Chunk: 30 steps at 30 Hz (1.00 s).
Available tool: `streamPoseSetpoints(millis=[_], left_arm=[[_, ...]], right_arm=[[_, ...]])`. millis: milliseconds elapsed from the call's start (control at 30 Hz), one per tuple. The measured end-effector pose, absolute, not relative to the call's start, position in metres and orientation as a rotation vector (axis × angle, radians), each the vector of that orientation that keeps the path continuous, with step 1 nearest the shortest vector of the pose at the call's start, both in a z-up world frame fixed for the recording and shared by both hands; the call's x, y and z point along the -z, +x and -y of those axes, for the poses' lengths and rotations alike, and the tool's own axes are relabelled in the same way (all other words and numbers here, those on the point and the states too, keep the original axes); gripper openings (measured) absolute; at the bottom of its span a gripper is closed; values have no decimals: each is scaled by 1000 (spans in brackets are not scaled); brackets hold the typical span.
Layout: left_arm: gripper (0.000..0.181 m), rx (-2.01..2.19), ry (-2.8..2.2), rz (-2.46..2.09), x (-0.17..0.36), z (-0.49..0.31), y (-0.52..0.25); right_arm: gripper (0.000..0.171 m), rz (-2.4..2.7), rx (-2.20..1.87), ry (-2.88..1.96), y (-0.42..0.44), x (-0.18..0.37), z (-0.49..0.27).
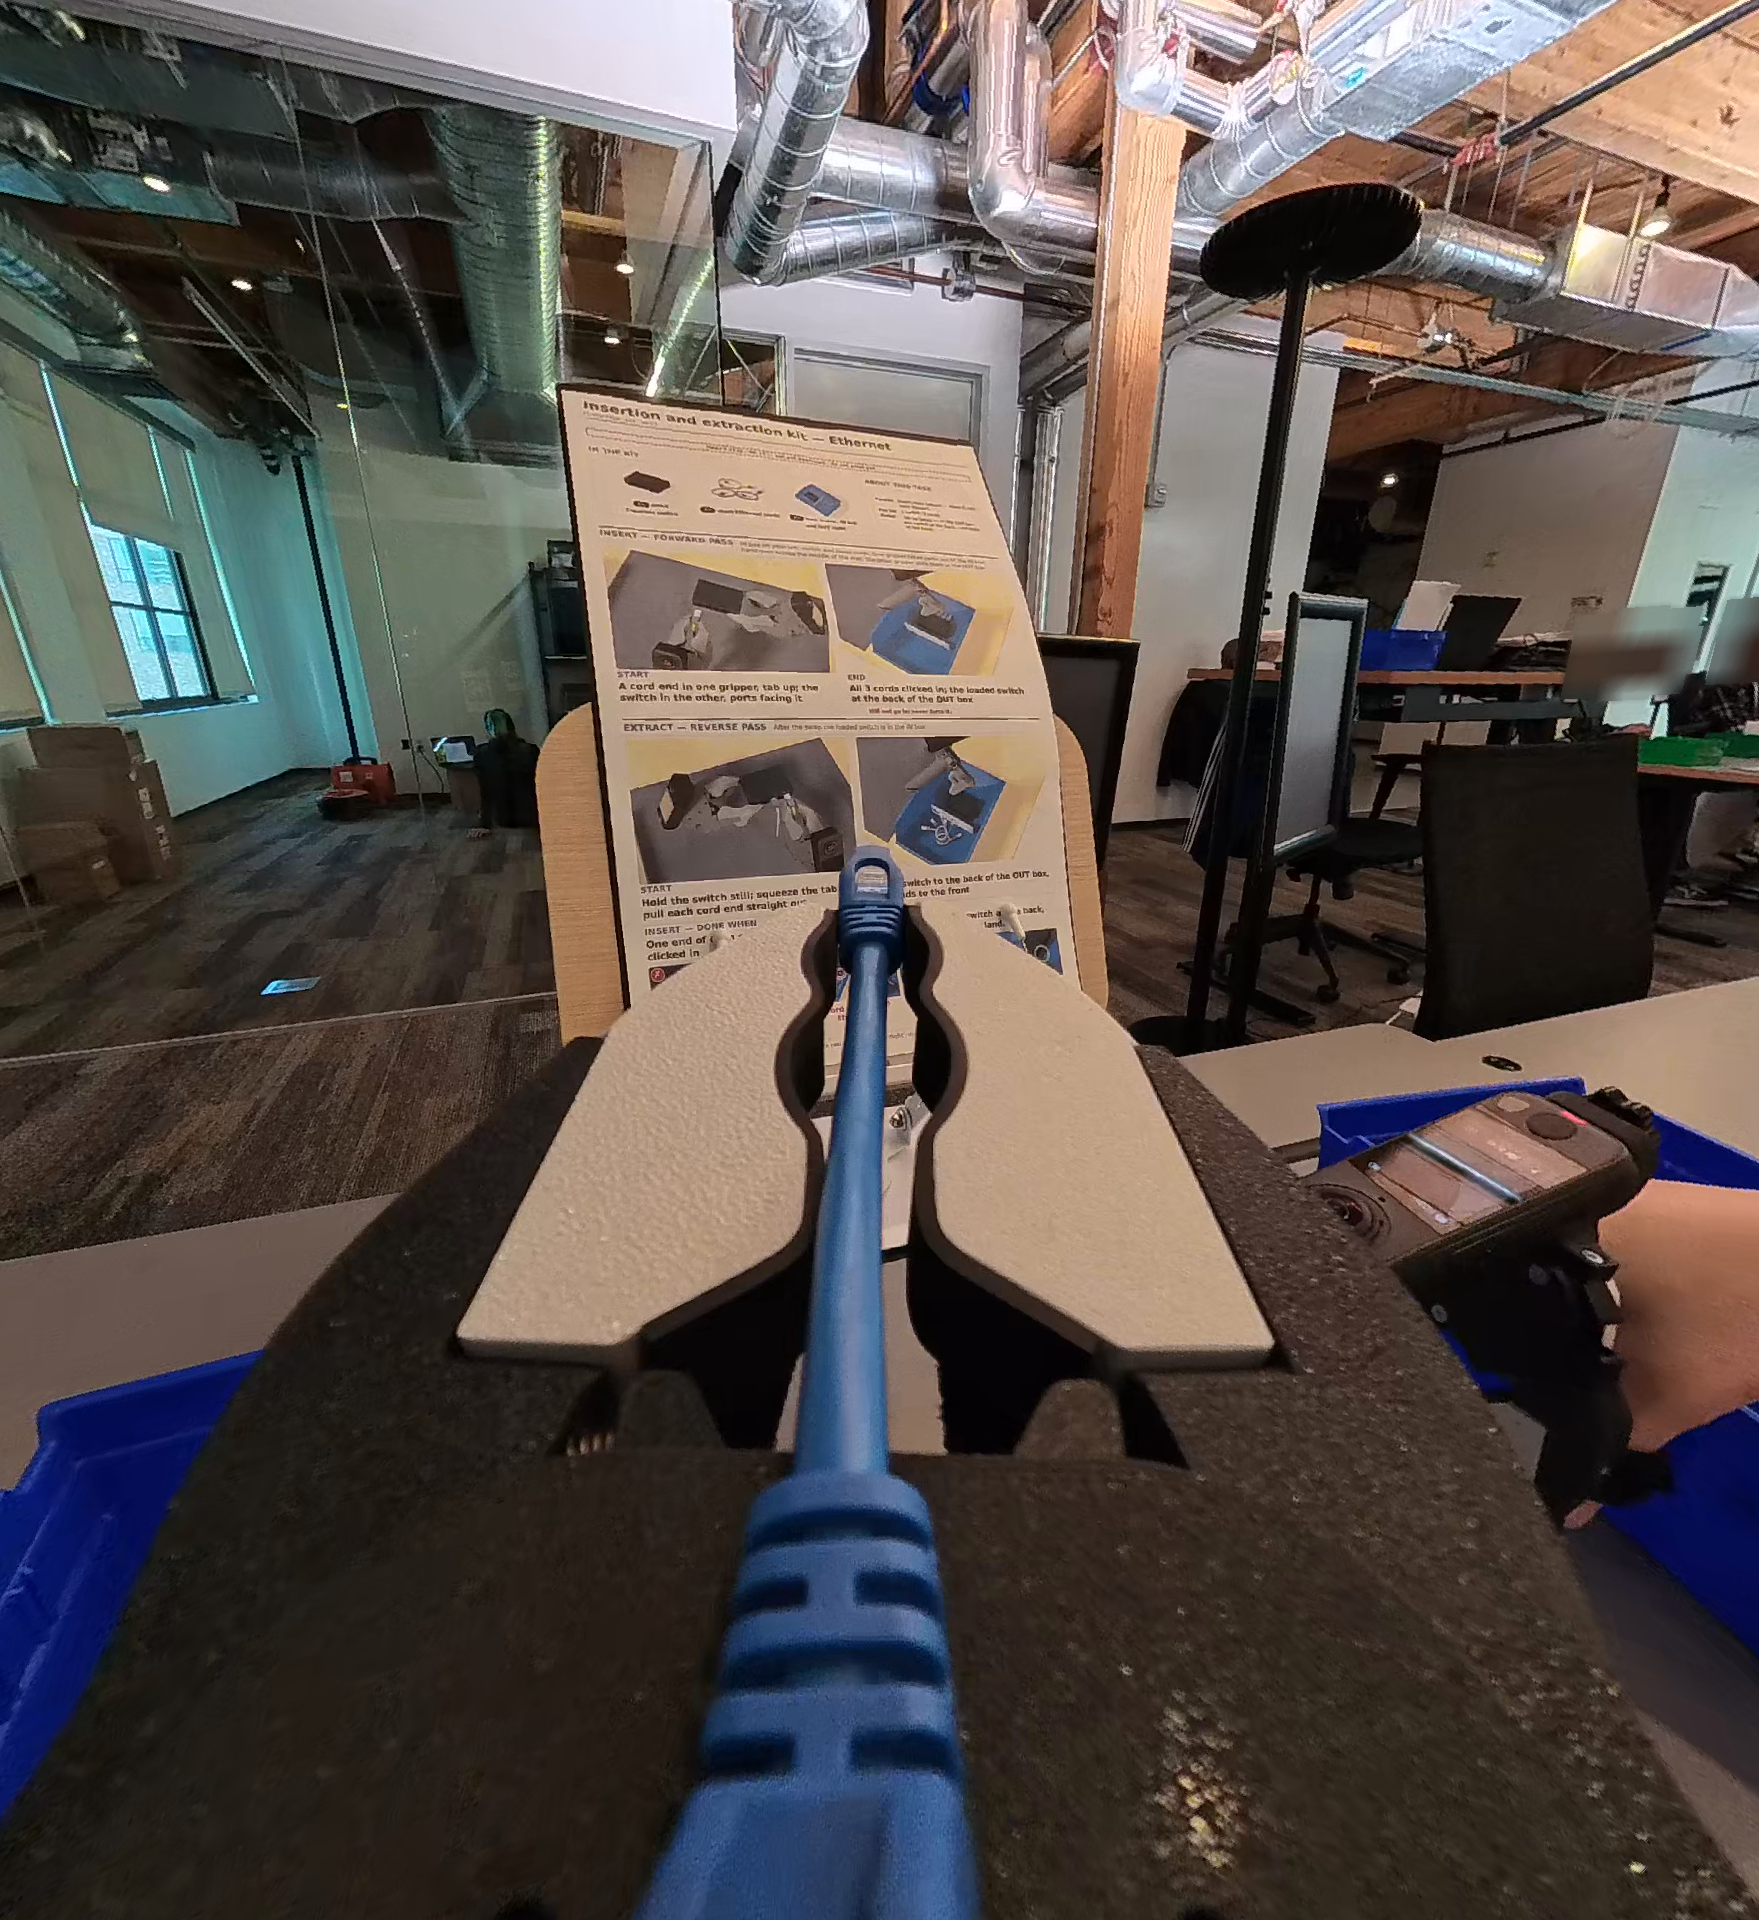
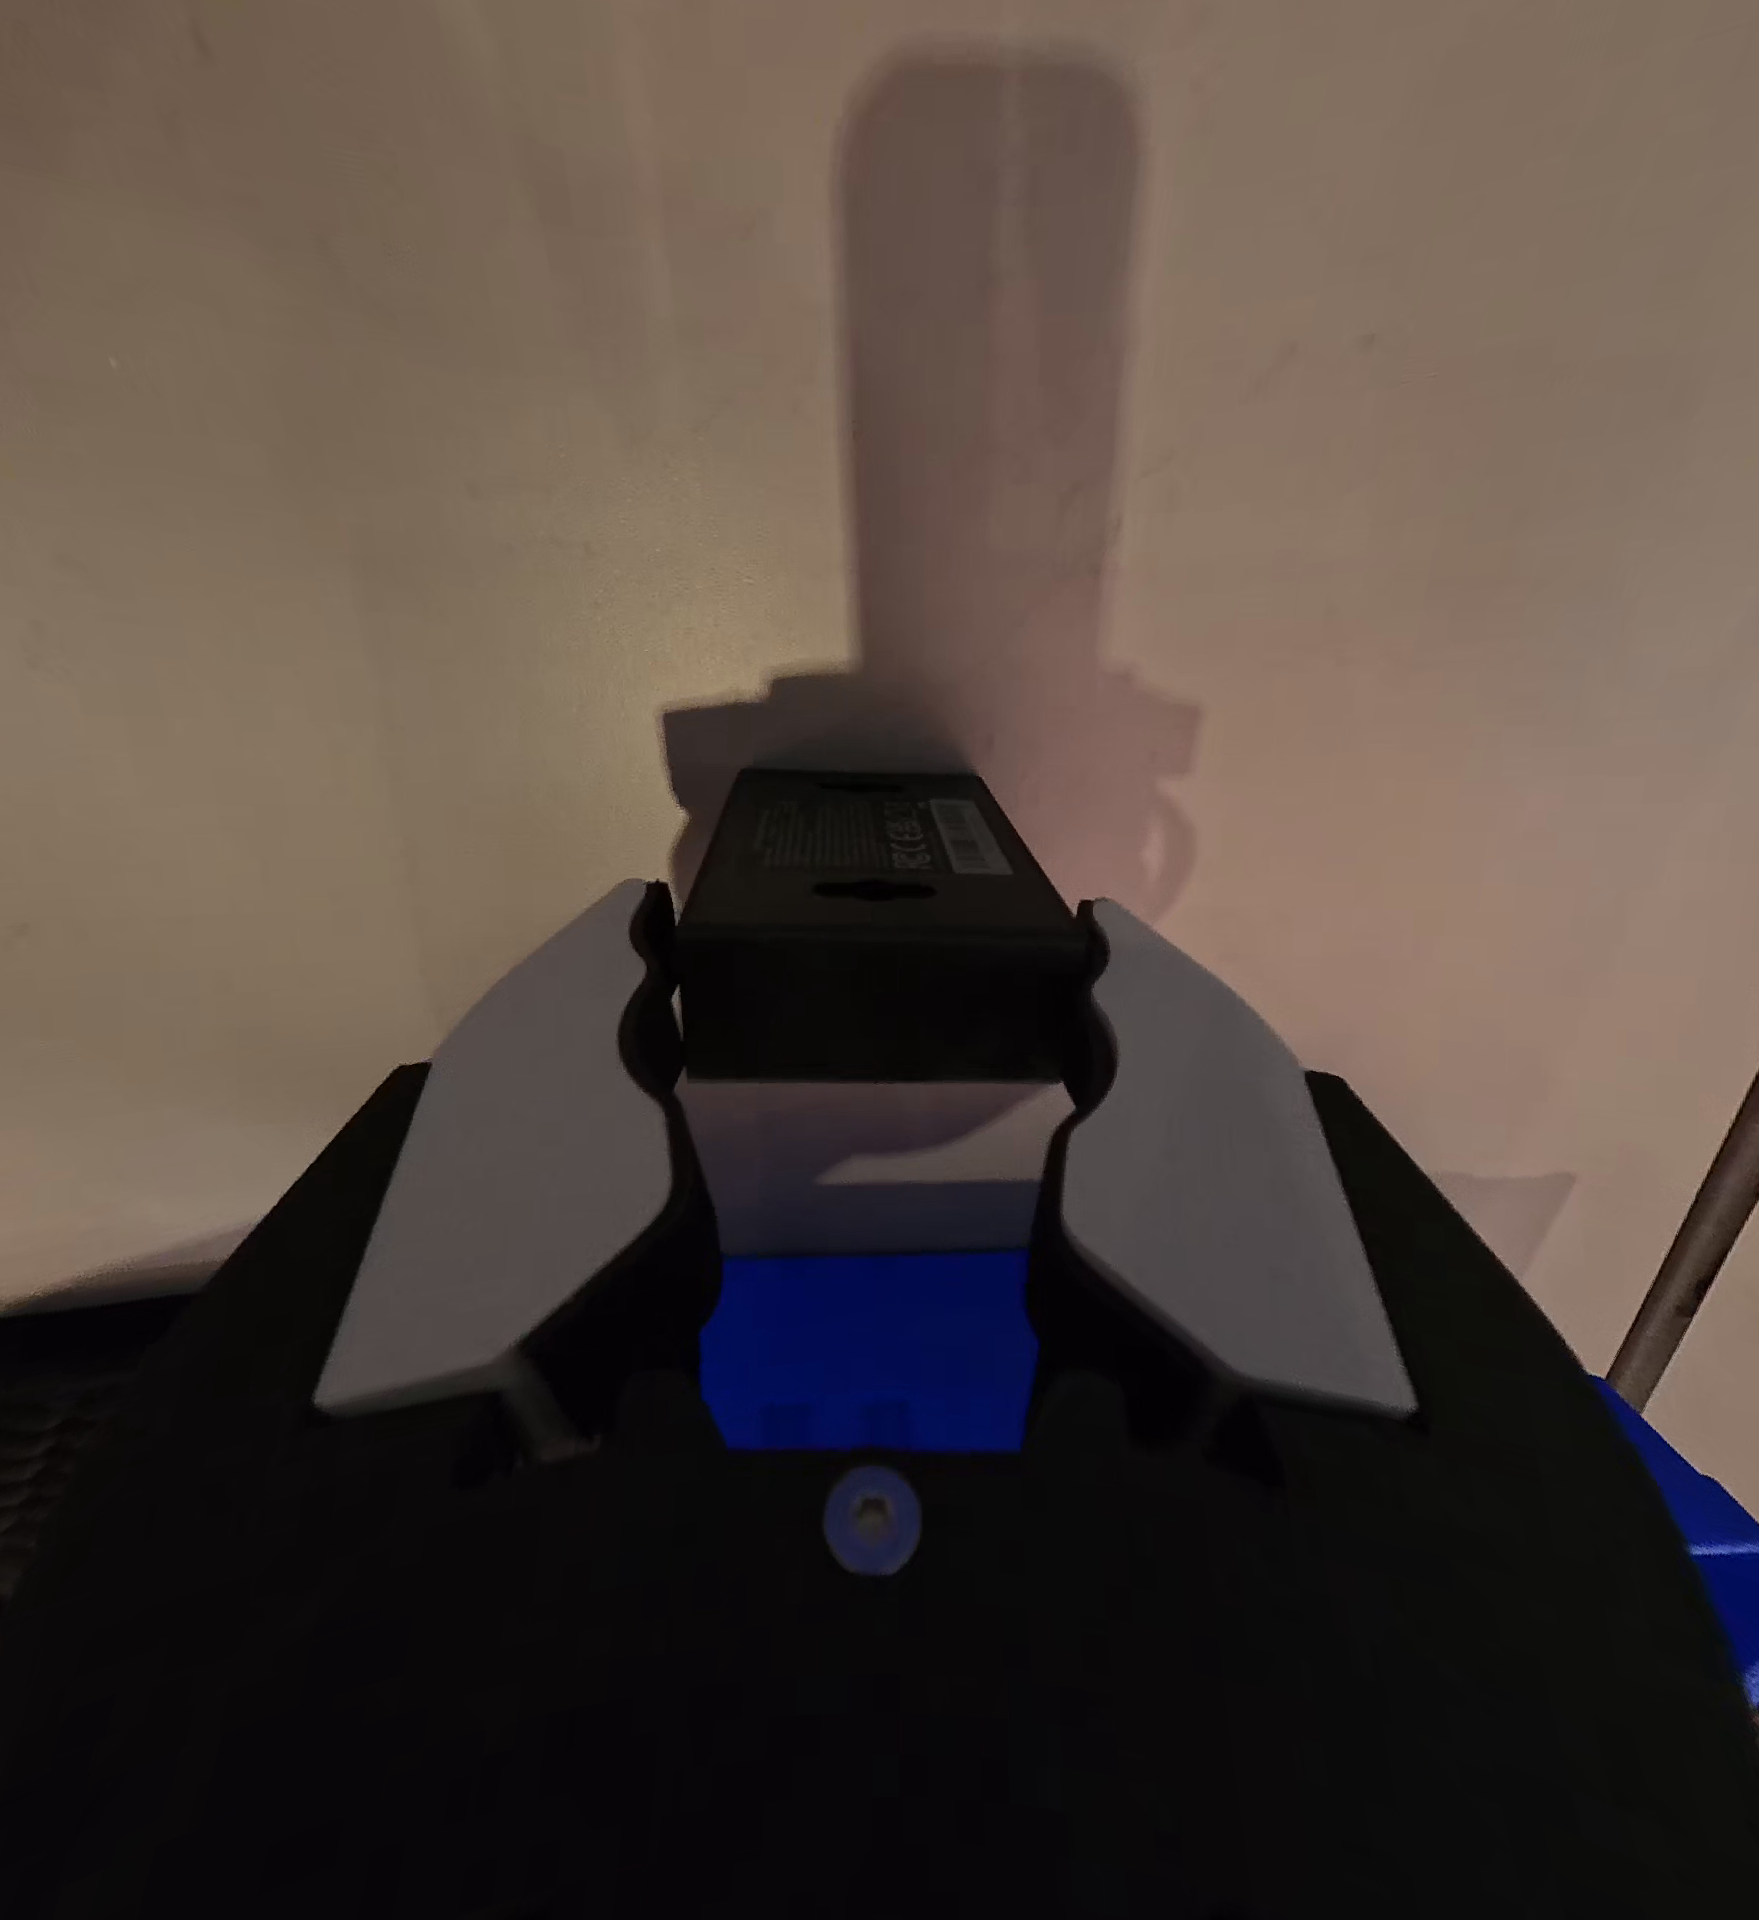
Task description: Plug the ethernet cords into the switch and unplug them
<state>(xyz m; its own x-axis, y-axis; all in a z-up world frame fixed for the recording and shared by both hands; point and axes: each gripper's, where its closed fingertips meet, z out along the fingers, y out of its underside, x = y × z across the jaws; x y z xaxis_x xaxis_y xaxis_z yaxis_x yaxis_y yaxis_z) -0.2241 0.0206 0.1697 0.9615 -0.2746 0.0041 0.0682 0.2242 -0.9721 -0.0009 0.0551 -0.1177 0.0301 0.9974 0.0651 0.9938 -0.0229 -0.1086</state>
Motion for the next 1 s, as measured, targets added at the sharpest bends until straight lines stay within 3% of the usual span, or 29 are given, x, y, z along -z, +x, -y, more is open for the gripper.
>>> streamPoseSetpoints(millis=[433, 633, 867, 1000], left_arm=[[12, 241, -1333, -190, -168, -22, -222], [12, 244, -1353, -216, -164, -25, -214], [11, 282, -1392, -265, -155, -30, -195], [11, 380, -1418, -307, -149, -31, -174]], right_arm=[[72, 2095, -38, -2148, -1, 123, -58], [71, 1934, -339, -2164, -9, 114, -54], [71, 1356, -856, -1936, -28, 39, -76], [71, 1184, -901, -1787, -29, -12, -82]])
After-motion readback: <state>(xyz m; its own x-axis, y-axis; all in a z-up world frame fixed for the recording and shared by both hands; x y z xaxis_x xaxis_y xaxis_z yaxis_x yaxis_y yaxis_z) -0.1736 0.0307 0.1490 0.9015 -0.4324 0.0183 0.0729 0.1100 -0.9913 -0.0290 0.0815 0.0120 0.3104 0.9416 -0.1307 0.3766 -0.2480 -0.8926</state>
